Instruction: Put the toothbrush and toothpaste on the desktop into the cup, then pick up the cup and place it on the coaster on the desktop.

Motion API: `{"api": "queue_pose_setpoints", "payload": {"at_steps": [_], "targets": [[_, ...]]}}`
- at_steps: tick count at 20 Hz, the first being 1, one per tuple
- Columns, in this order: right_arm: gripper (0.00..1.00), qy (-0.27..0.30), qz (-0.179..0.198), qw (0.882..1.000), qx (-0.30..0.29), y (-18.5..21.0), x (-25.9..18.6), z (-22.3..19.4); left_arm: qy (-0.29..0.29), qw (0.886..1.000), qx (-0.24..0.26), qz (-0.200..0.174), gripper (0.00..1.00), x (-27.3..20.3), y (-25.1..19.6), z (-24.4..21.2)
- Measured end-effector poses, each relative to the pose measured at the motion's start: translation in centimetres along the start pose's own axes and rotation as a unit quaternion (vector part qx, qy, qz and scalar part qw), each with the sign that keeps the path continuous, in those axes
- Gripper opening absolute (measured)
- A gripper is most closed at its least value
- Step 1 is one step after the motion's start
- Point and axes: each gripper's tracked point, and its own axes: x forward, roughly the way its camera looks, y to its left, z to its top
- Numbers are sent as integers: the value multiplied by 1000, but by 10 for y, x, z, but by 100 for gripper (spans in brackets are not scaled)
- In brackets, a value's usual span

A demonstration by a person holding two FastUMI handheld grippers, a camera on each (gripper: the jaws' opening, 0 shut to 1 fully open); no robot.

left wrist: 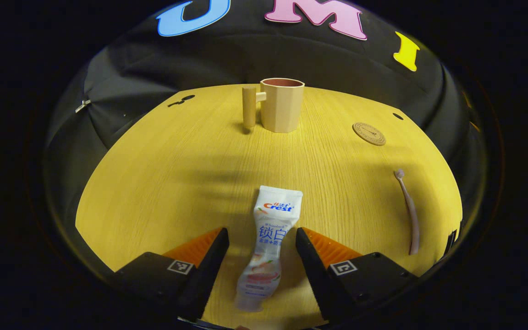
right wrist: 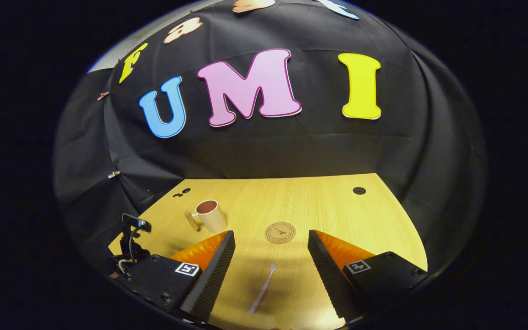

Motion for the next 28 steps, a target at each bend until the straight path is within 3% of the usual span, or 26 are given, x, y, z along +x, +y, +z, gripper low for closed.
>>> {"api": "queue_pose_setpoints", "payload": {"at_steps": [3,4,7,8,9,11,19,22,26,28], "targets": [[98,14,1,1000,12,3,-1,-17,5,1000,14,-9,81,1,-5,-1],[98,19,-2,1000,13,3,-1,-22,9,1000,18,-7,73,-1,-5,-2],[98,43,-15,999,19,6,1,-41,18,999,31,-13,65,1,-9,-1],[99,52,-21,998,23,7,2,-45,14,999,36,-15,46,2,-11,0],[98,58,-27,998,25,9,2,-49,12,999,44,-13,37,1,-13,-1],[99,68,-39,997,19,12,0,-57,12,998,61,-19,31,1,-13,-1],[99,135,-98,986,12,23,-5,-110,8,994,79,-77,21,-1,-9,-7],[99,156,-111,981,19,29,1,-125,1,993,63,-104,16,-24,-2,-15],[99,193,-131,972,14,29,17,-147,-30,990,42,-129,25,-54,17,-6],[99,227,-135,965,3,28,27,-163,-46,988,45,-138,20,-73,27,0]]}}
